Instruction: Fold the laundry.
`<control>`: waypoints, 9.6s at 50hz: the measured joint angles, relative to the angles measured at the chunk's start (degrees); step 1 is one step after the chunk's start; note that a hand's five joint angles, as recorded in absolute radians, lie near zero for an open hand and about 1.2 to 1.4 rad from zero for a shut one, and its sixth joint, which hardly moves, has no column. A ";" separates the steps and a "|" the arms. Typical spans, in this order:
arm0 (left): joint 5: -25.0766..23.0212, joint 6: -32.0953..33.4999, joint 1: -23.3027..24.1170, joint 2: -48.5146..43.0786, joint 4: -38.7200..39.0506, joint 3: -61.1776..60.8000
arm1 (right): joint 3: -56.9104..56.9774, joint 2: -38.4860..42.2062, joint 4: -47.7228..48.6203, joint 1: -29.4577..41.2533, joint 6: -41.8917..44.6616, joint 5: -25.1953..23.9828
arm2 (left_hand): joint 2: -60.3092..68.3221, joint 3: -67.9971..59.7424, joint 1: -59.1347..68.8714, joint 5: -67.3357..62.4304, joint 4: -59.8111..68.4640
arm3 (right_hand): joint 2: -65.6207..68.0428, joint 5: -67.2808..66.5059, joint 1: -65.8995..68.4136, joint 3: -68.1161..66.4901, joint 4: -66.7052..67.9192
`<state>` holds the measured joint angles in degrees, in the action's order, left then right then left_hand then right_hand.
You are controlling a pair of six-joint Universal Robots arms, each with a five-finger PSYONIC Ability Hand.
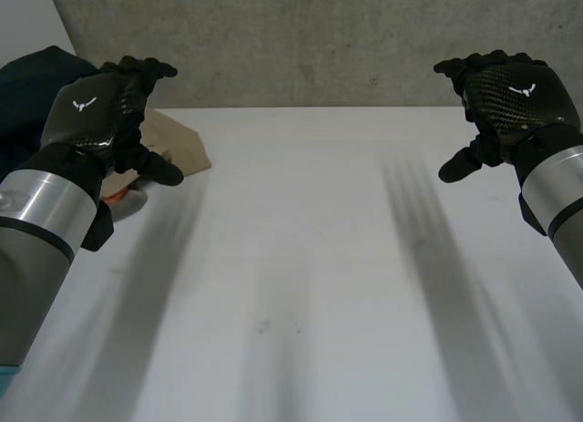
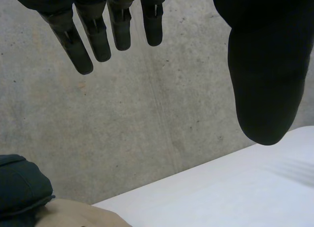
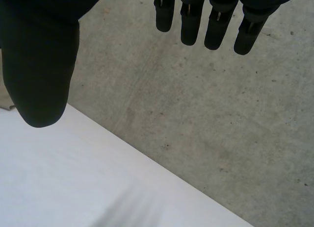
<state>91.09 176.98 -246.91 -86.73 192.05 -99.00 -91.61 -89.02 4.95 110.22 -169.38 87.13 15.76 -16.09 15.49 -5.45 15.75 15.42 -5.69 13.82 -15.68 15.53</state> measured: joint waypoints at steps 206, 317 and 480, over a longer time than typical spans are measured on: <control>3.29 35.50 2.79 -46.60 6.60 47.57 | 22.41 26.22 5.99 11.58 14.31 2.43 | -3.90 3.93 -4.56 2.67 -4.02 | -3.28 3.11 -0.55 3.31 -3.08; -1.35 42.05 4.87 -40.94 22.12 56.61 | 35.62 30.38 30.66 2.46 34.80 3.68 | 52.96 -52.32 50.42 -51.18 53.03 | 51.92 -52.72 49.75 -52.76 53.26; -0.29 32.23 5.89 -10.73 -30.91 24.54 | 17.98 8.06 -24.94 4.61 49.72 5.08 | 52.91 -52.32 50.73 -50.84 52.99 | 52.49 -53.85 49.70 -52.87 53.43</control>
<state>90.81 209.21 -241.02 -97.46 161.14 -74.46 -73.63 -80.96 -19.99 114.84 -119.66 92.22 68.67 -68.41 66.21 -56.29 68.74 67.92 -59.54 63.53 -68.56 68.96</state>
